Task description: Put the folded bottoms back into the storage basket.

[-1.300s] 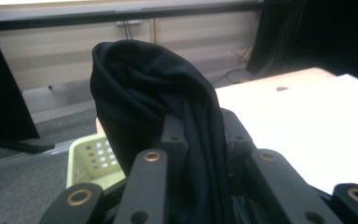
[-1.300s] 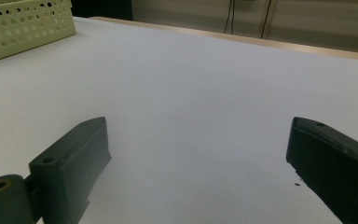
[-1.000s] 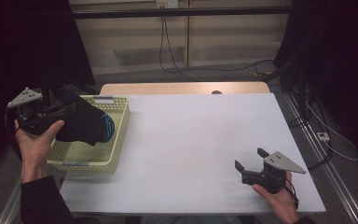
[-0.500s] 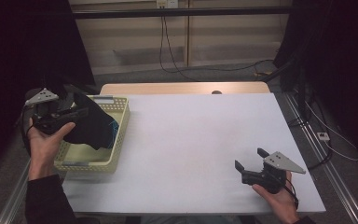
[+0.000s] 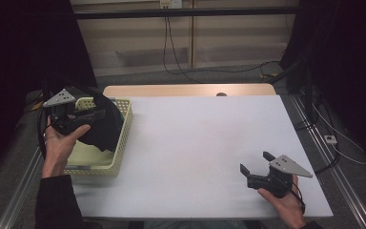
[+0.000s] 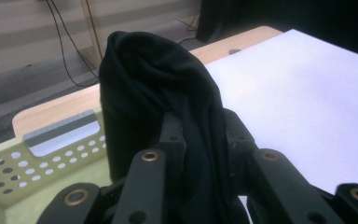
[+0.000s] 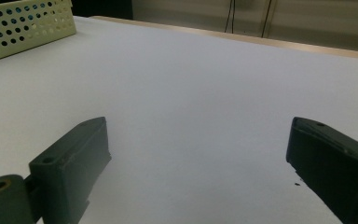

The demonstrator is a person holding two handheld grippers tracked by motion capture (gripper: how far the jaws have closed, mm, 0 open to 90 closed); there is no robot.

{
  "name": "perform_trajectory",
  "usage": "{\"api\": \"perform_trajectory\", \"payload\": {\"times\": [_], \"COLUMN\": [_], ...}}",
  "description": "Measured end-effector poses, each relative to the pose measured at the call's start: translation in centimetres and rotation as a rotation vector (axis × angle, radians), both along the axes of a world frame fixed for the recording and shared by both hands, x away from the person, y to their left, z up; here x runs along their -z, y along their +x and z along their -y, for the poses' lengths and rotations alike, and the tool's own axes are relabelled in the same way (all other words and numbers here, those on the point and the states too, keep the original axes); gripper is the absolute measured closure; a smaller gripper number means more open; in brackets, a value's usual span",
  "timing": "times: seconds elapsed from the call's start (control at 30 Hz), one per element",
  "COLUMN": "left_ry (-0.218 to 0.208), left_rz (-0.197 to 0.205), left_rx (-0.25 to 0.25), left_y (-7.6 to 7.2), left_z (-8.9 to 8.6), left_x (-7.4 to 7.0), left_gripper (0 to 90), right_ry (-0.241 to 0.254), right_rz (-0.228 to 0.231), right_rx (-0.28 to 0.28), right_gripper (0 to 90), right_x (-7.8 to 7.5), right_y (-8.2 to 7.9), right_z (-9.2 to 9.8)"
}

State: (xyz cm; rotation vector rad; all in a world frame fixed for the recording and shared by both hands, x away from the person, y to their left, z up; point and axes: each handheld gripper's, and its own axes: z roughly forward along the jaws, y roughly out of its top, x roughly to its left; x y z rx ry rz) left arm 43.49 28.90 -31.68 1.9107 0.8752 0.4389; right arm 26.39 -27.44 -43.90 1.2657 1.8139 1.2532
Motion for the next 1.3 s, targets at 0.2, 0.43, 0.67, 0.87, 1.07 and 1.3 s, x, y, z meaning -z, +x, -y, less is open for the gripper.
{"api": "perform_trajectory", "payload": {"times": [0.2,0.43,0.67,0.87,1.07,1.3], "left_ry": [0.004,-0.023,0.004,0.044,0.055,0.065], "left_rz": [-0.090,-0.130,-0.177,-0.197,-0.188,-0.174], "left_rx": [-0.116,-0.168,-0.229,-0.268,-0.262,-0.249], "left_y": [1.1,1.1,1.5,2.0,2.6,3.2], "left_z": [-2.1,-4.3,-5.1,-5.1,-4.6,-4.1], "left_x": [1.7,2.4,3.2,4.0,4.5,5.0], "left_gripper": [74.4,74.2,74.1,74.2,74.1,74.0], "right_ry": [0.000,0.001,0.002,0.001,0.002,0.010], "right_rz": [-0.001,0.000,-0.002,0.000,-0.001,-0.005], "right_rx": [0.000,-0.001,0.000,0.000,0.000,0.003], "right_gripper": [5.7,5.7,5.7,5.7,5.7,5.7], "right_x": [0.0,0.0,0.0,0.0,0.0,0.0], "right_y": [0.0,0.0,0.0,0.0,0.0,0.1], "right_z": [0.0,0.0,0.0,0.0,0.0,0.1]}}
